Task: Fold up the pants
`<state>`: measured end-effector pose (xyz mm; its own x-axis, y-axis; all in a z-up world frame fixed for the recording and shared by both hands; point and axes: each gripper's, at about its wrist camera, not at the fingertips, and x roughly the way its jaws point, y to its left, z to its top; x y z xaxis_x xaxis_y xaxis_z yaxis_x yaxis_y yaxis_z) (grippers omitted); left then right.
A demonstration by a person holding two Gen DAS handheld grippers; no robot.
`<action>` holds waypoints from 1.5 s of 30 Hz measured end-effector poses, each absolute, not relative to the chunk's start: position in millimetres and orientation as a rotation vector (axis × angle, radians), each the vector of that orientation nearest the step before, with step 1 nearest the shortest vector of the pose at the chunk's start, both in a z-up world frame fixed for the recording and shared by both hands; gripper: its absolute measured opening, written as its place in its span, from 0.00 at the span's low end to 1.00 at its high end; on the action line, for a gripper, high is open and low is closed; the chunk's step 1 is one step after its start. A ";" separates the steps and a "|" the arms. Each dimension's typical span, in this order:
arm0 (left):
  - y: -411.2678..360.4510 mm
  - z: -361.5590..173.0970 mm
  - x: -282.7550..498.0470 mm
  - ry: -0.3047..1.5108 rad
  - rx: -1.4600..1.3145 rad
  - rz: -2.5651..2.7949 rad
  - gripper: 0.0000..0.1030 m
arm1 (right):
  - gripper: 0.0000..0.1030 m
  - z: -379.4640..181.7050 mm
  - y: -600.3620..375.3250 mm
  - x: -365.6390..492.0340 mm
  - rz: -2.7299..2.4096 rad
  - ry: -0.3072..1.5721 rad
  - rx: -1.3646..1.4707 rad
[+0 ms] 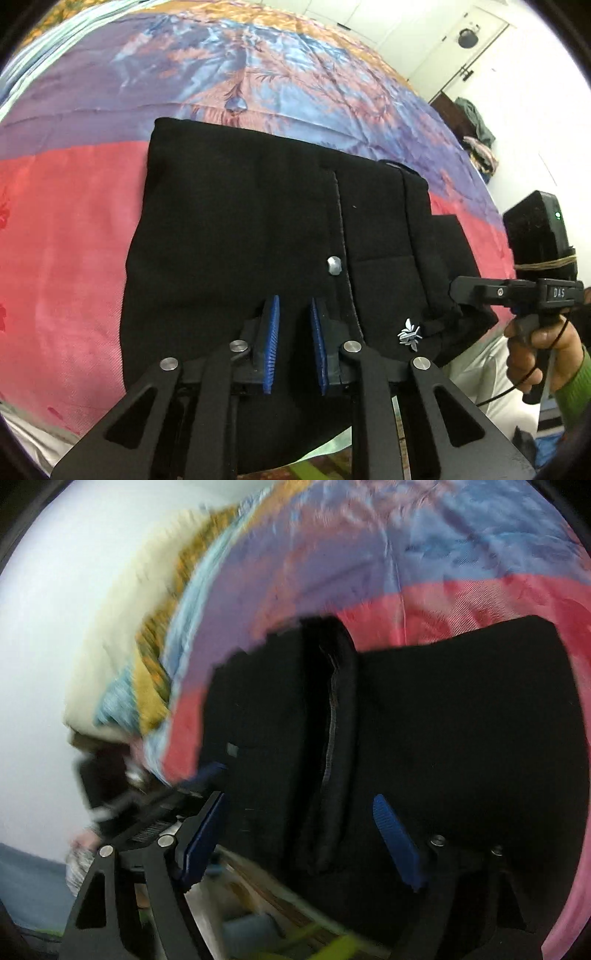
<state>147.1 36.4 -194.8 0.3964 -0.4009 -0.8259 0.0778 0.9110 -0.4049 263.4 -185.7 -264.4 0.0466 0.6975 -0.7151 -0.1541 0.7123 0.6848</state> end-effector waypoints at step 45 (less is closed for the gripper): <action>-30.3 -139.7 127.5 1.013 -0.090 -0.304 0.65 | 0.51 -166.2 -293.6 200.2 0.417 1.029 0.121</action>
<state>127.5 -30.3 -139.7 0.4915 -0.2912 -0.8207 0.2082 0.9544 -0.2139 200.2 -293.6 -166.2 0.4451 0.3914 -0.8054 -0.2792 0.9152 0.2905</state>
